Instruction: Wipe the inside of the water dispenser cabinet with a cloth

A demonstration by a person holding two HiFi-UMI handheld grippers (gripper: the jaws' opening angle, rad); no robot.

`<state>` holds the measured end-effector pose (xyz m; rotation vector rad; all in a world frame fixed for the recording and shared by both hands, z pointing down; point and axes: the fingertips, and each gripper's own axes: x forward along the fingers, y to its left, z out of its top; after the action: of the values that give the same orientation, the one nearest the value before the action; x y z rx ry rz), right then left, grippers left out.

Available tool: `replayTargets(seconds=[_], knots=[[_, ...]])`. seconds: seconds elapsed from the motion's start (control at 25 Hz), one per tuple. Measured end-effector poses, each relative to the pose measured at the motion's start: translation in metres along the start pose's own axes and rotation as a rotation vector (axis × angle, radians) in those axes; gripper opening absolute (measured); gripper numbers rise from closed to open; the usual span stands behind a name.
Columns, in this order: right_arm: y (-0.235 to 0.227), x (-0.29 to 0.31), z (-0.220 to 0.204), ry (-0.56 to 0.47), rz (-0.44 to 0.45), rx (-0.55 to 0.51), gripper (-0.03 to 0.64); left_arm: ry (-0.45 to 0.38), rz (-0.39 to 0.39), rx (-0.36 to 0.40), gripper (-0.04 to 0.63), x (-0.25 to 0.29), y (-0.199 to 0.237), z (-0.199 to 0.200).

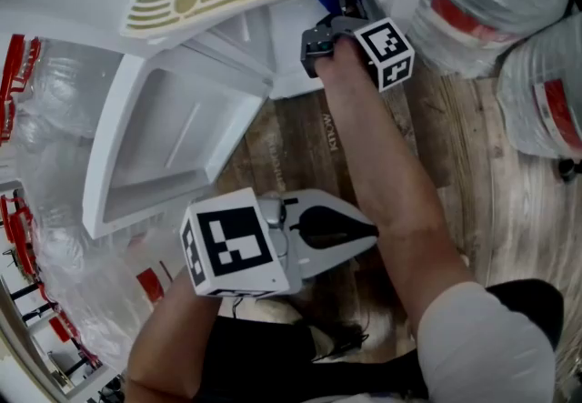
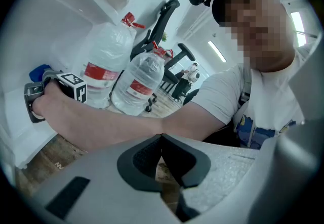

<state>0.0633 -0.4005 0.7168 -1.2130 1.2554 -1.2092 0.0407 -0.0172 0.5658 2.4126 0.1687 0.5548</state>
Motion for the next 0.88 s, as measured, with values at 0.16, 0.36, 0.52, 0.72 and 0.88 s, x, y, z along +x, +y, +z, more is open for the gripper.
replayTargets(seconds=[0.16, 0.36, 0.52, 0.72, 0.88], knots=[[-0.01, -0.008, 0.011, -0.025, -0.017, -0.004, 0.074, -0.002, -0.011, 0.006, 0.003, 0.001, -0.001, 0.001], [-0.013, -0.023, 0.016, -0.027, -0.014, -0.004, 0.074, -0.003, -0.016, 0.004, 0.003, 0.002, -0.002, 0.001], [-0.021, -0.041, 0.019, -0.033, -0.034, 0.029, 0.074, -0.005, -0.018, -0.001, 0.003, 0.004, -0.001, 0.003], [-0.019, -0.061, 0.023, -0.032, -0.03, 0.039, 0.072, -0.006, -0.018, -0.003, 0.003, 0.005, -0.001, 0.002], [-0.016, -0.075, 0.026, -0.027, -0.024, 0.022, 0.072, -0.006, -0.02, 0.0, 0.003, 0.007, -0.002, 0.004]])
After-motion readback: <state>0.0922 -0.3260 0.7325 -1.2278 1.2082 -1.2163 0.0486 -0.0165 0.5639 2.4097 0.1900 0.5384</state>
